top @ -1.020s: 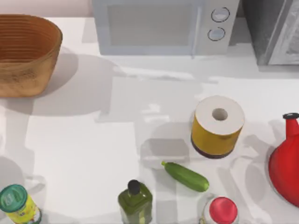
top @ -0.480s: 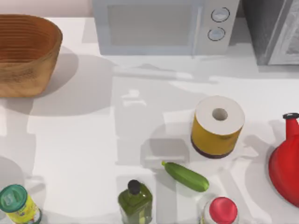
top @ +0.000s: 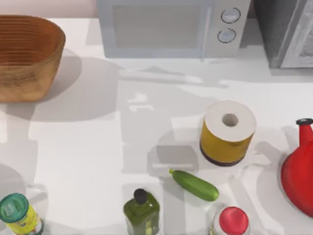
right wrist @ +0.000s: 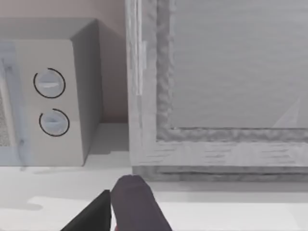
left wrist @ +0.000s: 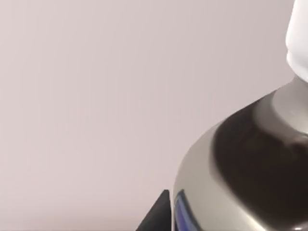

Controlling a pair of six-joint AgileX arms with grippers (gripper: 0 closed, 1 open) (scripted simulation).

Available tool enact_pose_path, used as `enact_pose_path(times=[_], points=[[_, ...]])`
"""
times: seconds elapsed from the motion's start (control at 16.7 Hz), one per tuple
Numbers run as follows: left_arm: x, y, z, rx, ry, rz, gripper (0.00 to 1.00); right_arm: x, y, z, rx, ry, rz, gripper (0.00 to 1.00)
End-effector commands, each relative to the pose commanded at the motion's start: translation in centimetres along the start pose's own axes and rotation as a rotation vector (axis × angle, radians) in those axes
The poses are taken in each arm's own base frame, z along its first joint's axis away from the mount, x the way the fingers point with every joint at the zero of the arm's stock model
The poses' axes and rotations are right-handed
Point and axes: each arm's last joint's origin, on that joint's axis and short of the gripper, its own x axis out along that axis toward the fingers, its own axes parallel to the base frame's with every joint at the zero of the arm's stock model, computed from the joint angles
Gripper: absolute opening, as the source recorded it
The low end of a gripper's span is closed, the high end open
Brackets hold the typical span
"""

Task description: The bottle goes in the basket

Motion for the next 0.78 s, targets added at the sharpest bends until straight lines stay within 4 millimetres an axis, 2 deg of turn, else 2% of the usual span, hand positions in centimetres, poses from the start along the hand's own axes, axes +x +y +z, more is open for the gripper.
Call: enact_pose_path(times=[0.48, 0.78], points=[[0.0, 0.0, 0.0, 0.0, 0.0, 0.0, 0.98, 0.0, 0.0, 0.0, 0.0, 0.0, 0.0, 1.0], [0.0, 0.0, 0.0, 0.0, 0.0, 0.0, 1.0, 0.0, 0.0, 0.0, 0.0, 0.0, 0.0, 1.0]])
